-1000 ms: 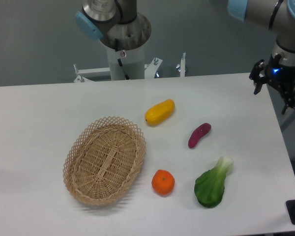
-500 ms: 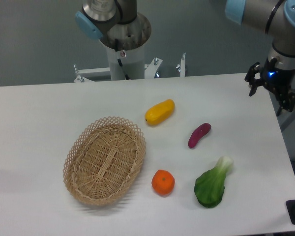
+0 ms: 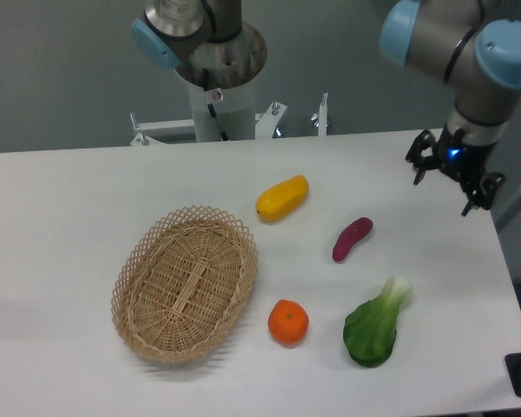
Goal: Pick up the sweet potato from the table
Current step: 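Move the gripper over the small purple sweet potato, then lower the open gripper around the sweet potato and close it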
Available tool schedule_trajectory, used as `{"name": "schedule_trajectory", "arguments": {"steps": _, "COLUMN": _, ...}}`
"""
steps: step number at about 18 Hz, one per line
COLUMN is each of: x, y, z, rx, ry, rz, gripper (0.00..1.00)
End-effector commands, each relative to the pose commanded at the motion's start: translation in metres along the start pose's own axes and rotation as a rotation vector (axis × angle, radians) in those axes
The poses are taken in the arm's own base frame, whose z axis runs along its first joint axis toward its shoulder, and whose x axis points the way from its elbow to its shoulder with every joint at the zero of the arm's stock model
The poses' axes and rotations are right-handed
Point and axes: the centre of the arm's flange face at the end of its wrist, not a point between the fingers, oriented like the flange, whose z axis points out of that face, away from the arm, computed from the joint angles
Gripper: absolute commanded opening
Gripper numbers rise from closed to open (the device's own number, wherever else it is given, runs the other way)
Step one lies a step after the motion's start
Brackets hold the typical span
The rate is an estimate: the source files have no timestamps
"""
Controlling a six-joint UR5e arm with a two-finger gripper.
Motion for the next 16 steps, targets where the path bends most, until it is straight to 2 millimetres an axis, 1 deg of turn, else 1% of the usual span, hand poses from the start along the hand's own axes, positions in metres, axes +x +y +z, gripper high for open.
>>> {"name": "schedule_trajectory", "arguments": {"steps": 3, "x": 0.013, "y": -0.01, "z": 0.02, "rx": 0.002, "ry": 0.024, "rz": 0.012, "gripper": 1.0}}
{"name": "schedule_trajectory", "arguments": {"steps": 5, "x": 0.021, "y": -0.015, "z": 0.035, "rx": 0.002, "ry": 0.052, "rz": -0.01, "gripper": 1.0}}
{"name": "schedule_trajectory", "arguments": {"steps": 7, "x": 0.027, "y": -0.028, "z": 0.043, "rx": -0.003, "ry": 0.067, "rz": -0.027, "gripper": 1.0}}
{"name": "schedule_trajectory", "arguments": {"steps": 9, "x": 0.034, "y": -0.032, "z": 0.05, "rx": -0.003, "ry": 0.085, "rz": -0.035, "gripper": 1.0}}
{"name": "schedule_trajectory", "arguments": {"steps": 12, "x": 0.047, "y": -0.044, "z": 0.062, "rx": -0.002, "ry": 0.085, "rz": -0.012, "gripper": 1.0}}
{"name": "schedule_trajectory", "arguments": {"steps": 14, "x": 0.059, "y": -0.044, "z": 0.072, "rx": -0.003, "ry": 0.094, "rz": 0.002, "gripper": 1.0}}
{"name": "schedule_trajectory", "arguments": {"steps": 16, "x": 0.065, "y": -0.043, "z": 0.076, "rx": -0.003, "ry": 0.104, "rz": 0.003, "gripper": 1.0}}
